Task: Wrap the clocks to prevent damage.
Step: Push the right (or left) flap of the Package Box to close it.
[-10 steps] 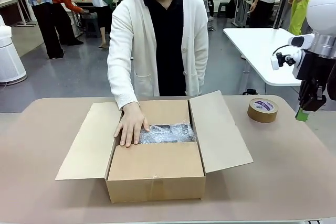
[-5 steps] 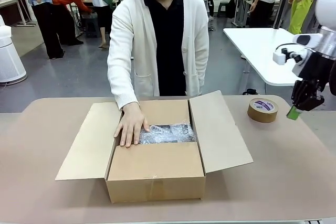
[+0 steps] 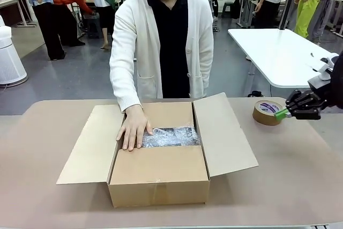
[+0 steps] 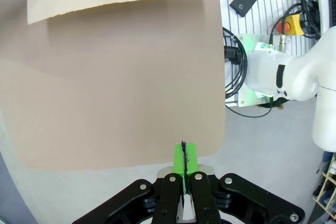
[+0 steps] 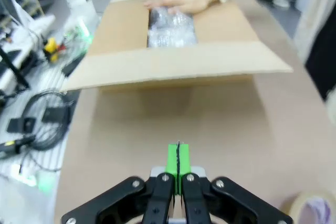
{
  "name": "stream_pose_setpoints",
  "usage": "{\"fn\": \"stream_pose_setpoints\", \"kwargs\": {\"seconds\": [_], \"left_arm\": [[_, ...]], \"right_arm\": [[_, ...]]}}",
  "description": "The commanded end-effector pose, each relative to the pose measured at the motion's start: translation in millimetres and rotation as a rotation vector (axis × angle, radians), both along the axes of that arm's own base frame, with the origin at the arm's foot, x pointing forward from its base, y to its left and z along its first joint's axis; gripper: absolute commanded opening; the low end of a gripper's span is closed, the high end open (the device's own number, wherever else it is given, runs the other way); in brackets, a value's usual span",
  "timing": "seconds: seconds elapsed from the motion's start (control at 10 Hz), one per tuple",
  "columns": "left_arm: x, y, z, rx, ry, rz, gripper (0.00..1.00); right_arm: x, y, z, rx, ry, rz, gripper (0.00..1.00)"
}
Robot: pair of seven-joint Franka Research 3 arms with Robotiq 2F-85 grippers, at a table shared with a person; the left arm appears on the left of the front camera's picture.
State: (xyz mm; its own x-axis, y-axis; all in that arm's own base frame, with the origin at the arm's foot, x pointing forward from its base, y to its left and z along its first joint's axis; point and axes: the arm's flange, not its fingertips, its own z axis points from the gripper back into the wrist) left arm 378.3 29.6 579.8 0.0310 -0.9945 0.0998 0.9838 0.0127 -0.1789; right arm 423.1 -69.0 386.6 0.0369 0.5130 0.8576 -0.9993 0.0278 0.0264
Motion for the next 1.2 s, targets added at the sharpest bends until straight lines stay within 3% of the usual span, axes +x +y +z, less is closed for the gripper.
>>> {"fn": "stream_pose_setpoints", "kwargs": {"seconds": [0.0,0.1,0.5,0.7,1.1], "left_arm": [[1,2,3,-0.007,0.007,-0.017,0.0],[1,2,3,-0.007,0.007,-0.017,0.0],[1,2,3,-0.007,0.007,-0.017,0.0],[1,2,3,-0.007,0.007,-0.017,0.0],[1,2,3,-0.007,0.007,-0.017,0.0]], "right_arm": [[14,2,-4,0.058,0.046,0.064,0.01],[0,0,0,0.0,0.0,0.0,0.01],[5,0,-4,0.037,-0.004,0.014,0.01],[5,29,-37,0.037,-0.045,-0.009,0.01],[-3,68,-76,0.083,-0.04,0.036,0.01]]}}
